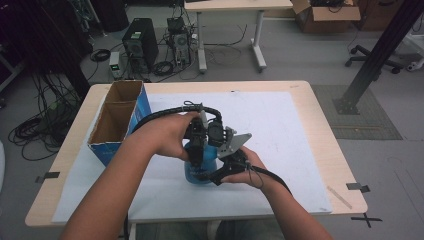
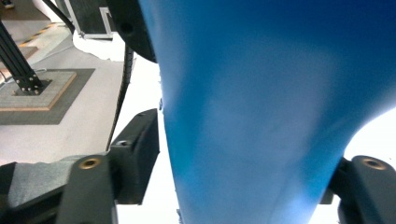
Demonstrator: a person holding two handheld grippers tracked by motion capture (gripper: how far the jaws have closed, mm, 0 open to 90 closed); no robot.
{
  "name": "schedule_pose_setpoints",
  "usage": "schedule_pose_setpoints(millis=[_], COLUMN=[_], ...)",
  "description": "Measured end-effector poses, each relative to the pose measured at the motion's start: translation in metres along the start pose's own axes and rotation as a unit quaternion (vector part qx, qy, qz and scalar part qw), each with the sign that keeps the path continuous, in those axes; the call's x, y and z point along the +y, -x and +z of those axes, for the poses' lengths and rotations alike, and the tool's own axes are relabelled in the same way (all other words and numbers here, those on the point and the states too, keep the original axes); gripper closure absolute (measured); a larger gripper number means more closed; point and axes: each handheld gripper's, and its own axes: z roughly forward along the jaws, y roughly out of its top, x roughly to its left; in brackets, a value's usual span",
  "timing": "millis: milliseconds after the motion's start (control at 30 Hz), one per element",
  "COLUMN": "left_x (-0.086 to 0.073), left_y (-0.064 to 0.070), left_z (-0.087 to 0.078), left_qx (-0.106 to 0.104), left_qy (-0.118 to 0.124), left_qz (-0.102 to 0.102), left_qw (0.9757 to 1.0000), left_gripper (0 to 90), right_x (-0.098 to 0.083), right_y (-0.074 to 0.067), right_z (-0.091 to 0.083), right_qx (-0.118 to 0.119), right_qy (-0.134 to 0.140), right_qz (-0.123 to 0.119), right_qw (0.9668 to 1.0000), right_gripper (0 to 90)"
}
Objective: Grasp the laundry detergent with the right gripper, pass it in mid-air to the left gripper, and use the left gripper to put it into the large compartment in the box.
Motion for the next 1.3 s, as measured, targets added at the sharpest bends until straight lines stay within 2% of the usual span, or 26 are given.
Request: schedule_pose_setpoints(millis=[33, 100, 133, 233, 267, 600, 667, 767, 833, 867, 900, 1000, 1133, 1167, 1300], left_x=[0.0, 0.0, -0.001, -0.002, -0.002, -0.007, -0.009, -0.012, -0.016, -0.02, -0.02, -0.026, -0.032, -0.033, -0.035], left_y=[-0.001, -0.001, -0.002, -0.003, -0.004, -0.01, -0.012, -0.012, -0.014, -0.017, -0.017, -0.022, -0.03, -0.032, -0.039], left_z=[-0.001, -0.001, -0.002, -0.003, -0.003, -0.008, -0.01, -0.012, -0.016, -0.02, -0.02, -0.028, -0.04, -0.043, -0.053], left_qx=[-0.001, -0.001, -0.002, -0.002, -0.003, -0.013, -0.017, -0.016, -0.018, -0.017, -0.017, -0.014, -0.005, -0.003, 0.004], left_qy=[0.001, 0.003, 0.004, 0.006, 0.006, 0.009, 0.007, 0.012, 0.021, 0.024, 0.024, 0.031, 0.034, 0.033, 0.025], left_qz=[-0.003, -0.004, -0.008, -0.012, -0.016, -0.054, -0.07, -0.076, -0.089, -0.105, -0.105, -0.144, -0.198, -0.213, -0.25], left_qw=[1.0, 1.0, 1.0, 0.9999, 0.9998, 0.9984, 0.9974, 0.9969, 0.9957, 0.994, 0.994, 0.989, 0.9797, 0.9766, 0.968], left_gripper=[39.3, 39.3, 39.3, 39.3, 39.3, 39.1, 39.1, 39.0, 39.0, 39.0, 39.0, 39.0, 39.0, 39.0, 39.0], right_x=[-0.001, -0.001, -0.003, -0.003, -0.004, -0.002, 0.0, 0.0, 0.0, 0.001, 0.001, 0.001, 0.002, 0.002, 0.002], right_y=[0.002, 0.002, 0.002, 0.002, 0.003, 0.006, 0.008, 0.009, 0.011, 0.012, 0.013, 0.014, 0.017, 0.018, 0.022], right_z=[0.0, 0.0, -0.001, -0.002, -0.003, -0.009, -0.014, -0.019, -0.025, -0.034, -0.039, -0.049, -0.068, -0.072, -0.087], right_qx=[-0.004, -0.005, -0.009, -0.014, -0.017, -0.017, -0.019, -0.024, -0.03, -0.037, -0.04, -0.048, -0.063, -0.066, -0.078], right_qy=[-0.003, -0.004, -0.008, -0.007, -0.007, -0.017, -0.016, -0.015, -0.018, -0.019, -0.02, -0.025, -0.042, -0.047, -0.072], right_qz=[-0.003, 0.001, 0.011, 0.014, 0.017, 0.028, 0.032, 0.034, 0.028, 0.028, 0.027, 0.023, 0.021, 0.021, 0.024], right_qw=[1.0, 1.0, 0.9999, 0.9998, 0.9997, 0.9993, 0.9992, 0.999, 0.999, 0.9988, 0.9986, 0.9983, 0.9969, 0.9965, 0.994], right_gripper=[25.8, 23.3, 18.9, 15.3, 10.5, 2.8, 0.6, 0.4, 0.4, 0.5, 0.4, 0.4, 0.5, 0.6, 0.6])
